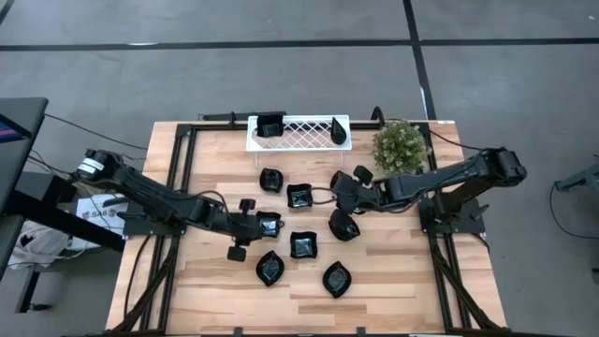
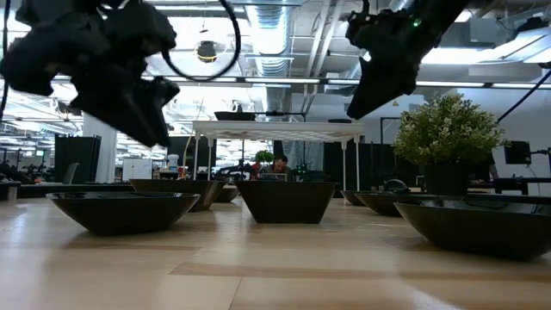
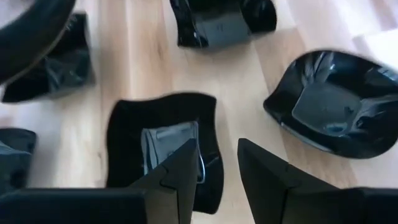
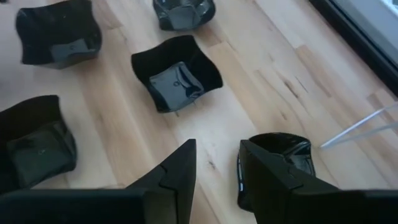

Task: Pick & Place Mini shaped plates
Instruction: Stack the distorted square plate on top of the distorted square plate on the shelf

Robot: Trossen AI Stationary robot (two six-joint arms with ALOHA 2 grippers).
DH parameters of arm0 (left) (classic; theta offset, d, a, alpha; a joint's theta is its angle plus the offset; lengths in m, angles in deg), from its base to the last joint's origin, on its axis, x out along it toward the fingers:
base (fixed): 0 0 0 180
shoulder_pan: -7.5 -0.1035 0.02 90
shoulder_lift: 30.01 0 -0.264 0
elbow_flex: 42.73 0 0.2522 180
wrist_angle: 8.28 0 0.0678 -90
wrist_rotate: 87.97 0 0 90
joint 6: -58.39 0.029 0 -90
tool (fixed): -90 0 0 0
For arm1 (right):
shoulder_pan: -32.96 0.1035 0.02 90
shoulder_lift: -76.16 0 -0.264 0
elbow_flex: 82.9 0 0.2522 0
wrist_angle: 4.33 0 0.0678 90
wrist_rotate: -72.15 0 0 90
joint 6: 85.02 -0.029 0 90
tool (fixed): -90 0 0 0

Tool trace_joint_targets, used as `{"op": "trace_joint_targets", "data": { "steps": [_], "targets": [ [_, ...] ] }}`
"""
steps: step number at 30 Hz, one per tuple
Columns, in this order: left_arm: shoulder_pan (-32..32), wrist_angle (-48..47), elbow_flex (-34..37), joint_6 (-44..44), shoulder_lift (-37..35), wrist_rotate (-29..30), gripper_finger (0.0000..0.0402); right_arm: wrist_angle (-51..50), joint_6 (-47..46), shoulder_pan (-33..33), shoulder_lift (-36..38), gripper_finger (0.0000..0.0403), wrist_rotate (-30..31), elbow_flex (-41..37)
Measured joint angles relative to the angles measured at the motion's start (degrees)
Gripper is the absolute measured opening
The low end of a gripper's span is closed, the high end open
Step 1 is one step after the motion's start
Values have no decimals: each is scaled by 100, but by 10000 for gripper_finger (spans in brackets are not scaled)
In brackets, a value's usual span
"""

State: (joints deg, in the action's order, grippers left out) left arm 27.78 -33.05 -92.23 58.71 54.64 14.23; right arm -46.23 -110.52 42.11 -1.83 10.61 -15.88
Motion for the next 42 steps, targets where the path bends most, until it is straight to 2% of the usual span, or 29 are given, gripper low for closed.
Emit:
{"op": "trace_joint_targets", "data": {
  "steps": [7,27,37,42],
  "targets": [
    [28,49,0,-86,355,0,117,5,-8,102,0,118,9,0],
    [23,145,-7,-426,441,-21,119,32,-6,96,0,118,9,0],
    [17,145,-7,-531,441,4,166,33,-6,96,0,118,9,0],
    [21,162,-7,-557,555,2,176,33,-6,96,0,118,9,0]
  ]
}}
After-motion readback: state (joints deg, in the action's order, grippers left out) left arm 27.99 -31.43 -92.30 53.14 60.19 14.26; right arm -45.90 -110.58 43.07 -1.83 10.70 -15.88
